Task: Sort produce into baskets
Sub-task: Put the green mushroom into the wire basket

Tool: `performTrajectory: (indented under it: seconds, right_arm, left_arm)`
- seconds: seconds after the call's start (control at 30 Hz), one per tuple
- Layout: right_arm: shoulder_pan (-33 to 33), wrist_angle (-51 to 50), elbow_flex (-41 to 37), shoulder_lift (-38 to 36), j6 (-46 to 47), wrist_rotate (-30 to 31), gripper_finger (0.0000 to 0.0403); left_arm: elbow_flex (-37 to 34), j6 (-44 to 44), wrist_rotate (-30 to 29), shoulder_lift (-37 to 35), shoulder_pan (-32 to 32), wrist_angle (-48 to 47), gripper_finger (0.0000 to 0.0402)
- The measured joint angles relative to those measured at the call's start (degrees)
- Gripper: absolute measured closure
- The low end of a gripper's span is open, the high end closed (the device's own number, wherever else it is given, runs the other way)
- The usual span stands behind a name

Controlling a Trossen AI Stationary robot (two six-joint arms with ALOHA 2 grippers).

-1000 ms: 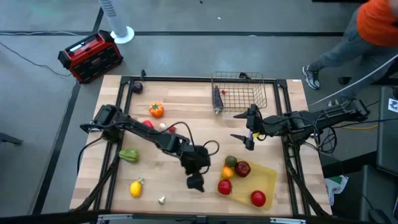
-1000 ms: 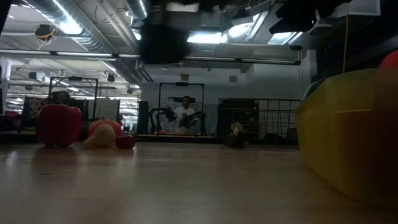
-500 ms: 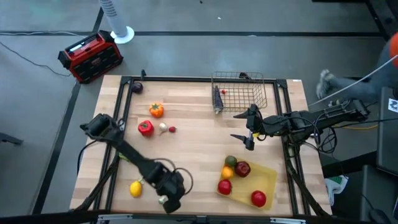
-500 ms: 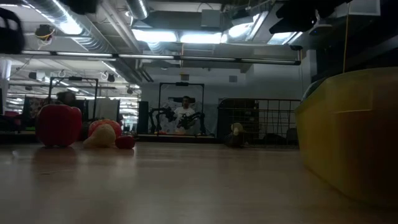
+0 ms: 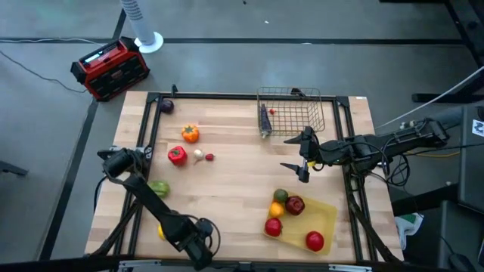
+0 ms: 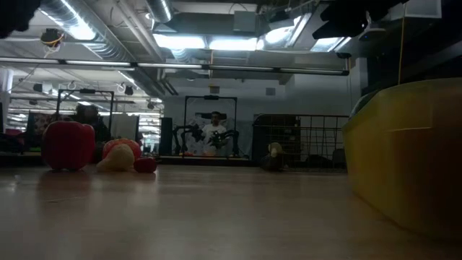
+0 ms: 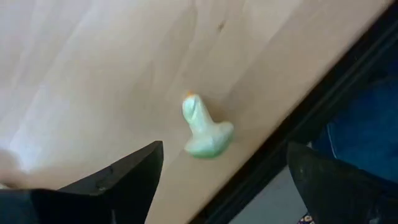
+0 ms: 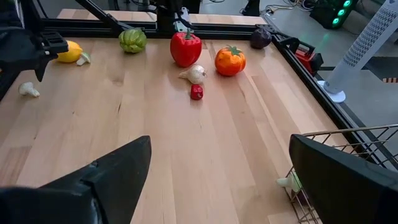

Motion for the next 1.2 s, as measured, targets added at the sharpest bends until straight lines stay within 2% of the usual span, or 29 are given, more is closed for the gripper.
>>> performTrajectory:
  seconds: [0.2, 0.47, 0.93, 1.07, 1.2]
  right_arm:
    - [-0.01, -0.03, 0.0, 0.01, -0.01, 0.01, 0.0026]
    - [0.0, -0.02, 0.0, 0.0, 0.0, 0.02, 0.0026]
    - [-0.01, -0.02, 0.0, 0.0, -0.01, 0.0, 0.0026]
    - [0.0, -0.02, 0.0, 0.0, 0.01, 0.0, 0.0026]
    - [0.0, -0.02, 0.0, 0.0, 0.01, 0.01, 0.0026]
  left_arm:
    - [-0.02, -0.89, -2.84, 0.98, 0.14, -0.42, 0.0105]
    - [0.0, -1.08, -2.8, 1.32, 0.03, -1.35, 0.017]
    - [0.0, -0.78, -2.77, 1.32, 0.03, -1.14, 0.0315]
    - [0.0, -0.78, -2.55, 1.23, 0.58, -1.0, 0.0336]
    - [0.0, -0.1, -2.58, 1.23, 2.38, 0.5, 0.0338]
